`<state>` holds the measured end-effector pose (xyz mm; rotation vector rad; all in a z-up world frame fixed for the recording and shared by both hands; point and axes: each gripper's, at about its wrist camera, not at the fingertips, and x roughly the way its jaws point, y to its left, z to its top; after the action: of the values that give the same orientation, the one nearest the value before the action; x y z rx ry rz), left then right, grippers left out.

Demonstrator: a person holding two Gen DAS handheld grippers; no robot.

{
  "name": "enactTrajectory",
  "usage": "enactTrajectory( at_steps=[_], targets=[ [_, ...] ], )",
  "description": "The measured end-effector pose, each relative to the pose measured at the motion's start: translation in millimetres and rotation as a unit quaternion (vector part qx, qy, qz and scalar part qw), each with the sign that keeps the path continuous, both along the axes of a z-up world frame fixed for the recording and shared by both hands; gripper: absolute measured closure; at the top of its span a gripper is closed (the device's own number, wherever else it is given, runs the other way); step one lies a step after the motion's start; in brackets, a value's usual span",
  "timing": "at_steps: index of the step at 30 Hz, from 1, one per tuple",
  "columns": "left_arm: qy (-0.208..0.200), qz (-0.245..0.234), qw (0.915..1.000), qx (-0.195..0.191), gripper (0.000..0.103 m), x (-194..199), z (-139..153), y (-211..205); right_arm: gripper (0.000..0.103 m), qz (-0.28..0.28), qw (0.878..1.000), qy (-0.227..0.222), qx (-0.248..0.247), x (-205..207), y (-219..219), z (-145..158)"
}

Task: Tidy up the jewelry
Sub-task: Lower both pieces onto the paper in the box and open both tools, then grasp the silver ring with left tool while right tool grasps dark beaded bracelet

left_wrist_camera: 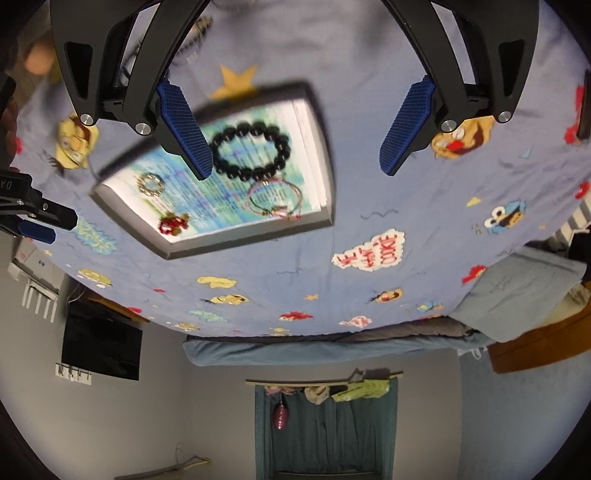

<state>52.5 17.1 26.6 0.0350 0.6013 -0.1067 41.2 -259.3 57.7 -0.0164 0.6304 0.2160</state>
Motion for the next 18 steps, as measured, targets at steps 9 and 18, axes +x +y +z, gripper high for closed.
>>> enactTrajectory(
  at_steps=[9, 18],
  targets=[
    [0.013, 0.001, 0.9999, -0.006, 0.011, -50, -1, 10, 0.005, 0.036, 0.999, 0.009, 0.003, -54, 10, -5],
    [0.044, 0.019, 0.9988, -0.009, 0.011, -78, -39, 27, 0.005, 0.051, 0.998, 0.030, 0.005, -75, 22, -31]
  ],
)
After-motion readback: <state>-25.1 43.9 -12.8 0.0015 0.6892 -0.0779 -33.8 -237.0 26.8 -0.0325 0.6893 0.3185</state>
